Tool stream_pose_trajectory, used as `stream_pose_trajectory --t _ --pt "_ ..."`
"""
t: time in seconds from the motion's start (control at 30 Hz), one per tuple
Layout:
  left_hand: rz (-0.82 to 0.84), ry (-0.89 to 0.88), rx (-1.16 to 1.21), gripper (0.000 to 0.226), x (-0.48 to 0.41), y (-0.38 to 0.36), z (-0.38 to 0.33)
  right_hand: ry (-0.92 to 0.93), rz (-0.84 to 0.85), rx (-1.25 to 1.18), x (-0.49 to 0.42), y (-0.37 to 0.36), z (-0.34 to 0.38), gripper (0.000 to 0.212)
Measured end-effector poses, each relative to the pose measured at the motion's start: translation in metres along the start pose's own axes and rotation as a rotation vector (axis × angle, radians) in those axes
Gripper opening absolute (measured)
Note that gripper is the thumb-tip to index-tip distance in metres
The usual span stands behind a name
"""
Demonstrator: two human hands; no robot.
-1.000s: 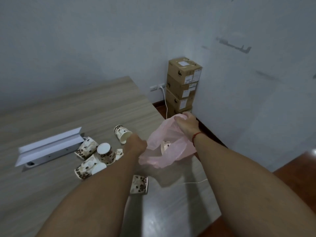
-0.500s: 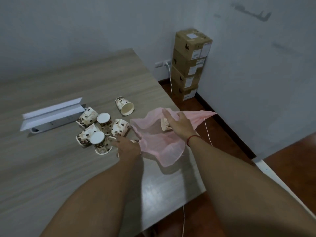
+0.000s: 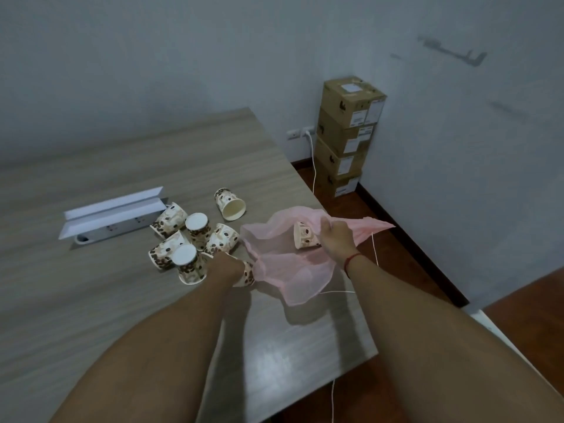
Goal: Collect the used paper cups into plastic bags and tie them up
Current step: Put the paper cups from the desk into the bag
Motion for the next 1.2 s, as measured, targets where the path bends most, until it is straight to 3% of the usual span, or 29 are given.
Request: stream_pose_trajectory --t 0.2,0.33,0.47,0.63,0.73,0.93,1.1,1.2 --pt "0.006 -0.261 0.187 0.033 0.032 0.047 -0.04 -0.053 -0.062 -0.011 -0.003 -0.003 0.019 0.045" --pt "0.278 -0.253 0.278 0.024 0.061 0.042 -0.059 -0.041 -0.073 0.001 -0.002 0.001 0.027 0.038" --pt "0.464 -0.265 0.149 0.011 0.072 0.006 -0.066 -0.047 -0.05 0.003 -0.003 0.007 0.03 0.04" --pt "0.626 -0.233 0.176 0.032 0.078 -0.037 -0.065 -0.028 -0.006 -0.031 -0.006 0.003 0.025 0.042" --pt "0.538 -0.243 0.168 0.029 0.068 -0.032 -0.063 -0.037 -0.009 -0.07 -0.007 0.001 0.024 0.044" --pt "0.07 -0.236 0.165 0.029 0.013 0.012 -0.039 -0.04 -0.068 -0.084 -0.017 -0.001 0.028 0.047" --pt "0.01 -0.308 0.001 0.023 -0.018 0.027 -0.047 -0.055 -0.068 -0.065 -0.041 -0.011 0.033 0.047" --pt "-0.01 -0.366 -0.144 0.045 -0.039 0.03 -0.057 -0.088 -0.059 -0.089 -0.052 -0.027 0.03 0.049"
Point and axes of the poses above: each hand's wrist, its own x-axis away from the middle knuckle, its own y-axis out of the back of the hand, z = x × y, the point moved 4 cm from there along -x, towards the middle knuckle, and after that the axes turned 15 degrees about y, right-handed, at the moved point
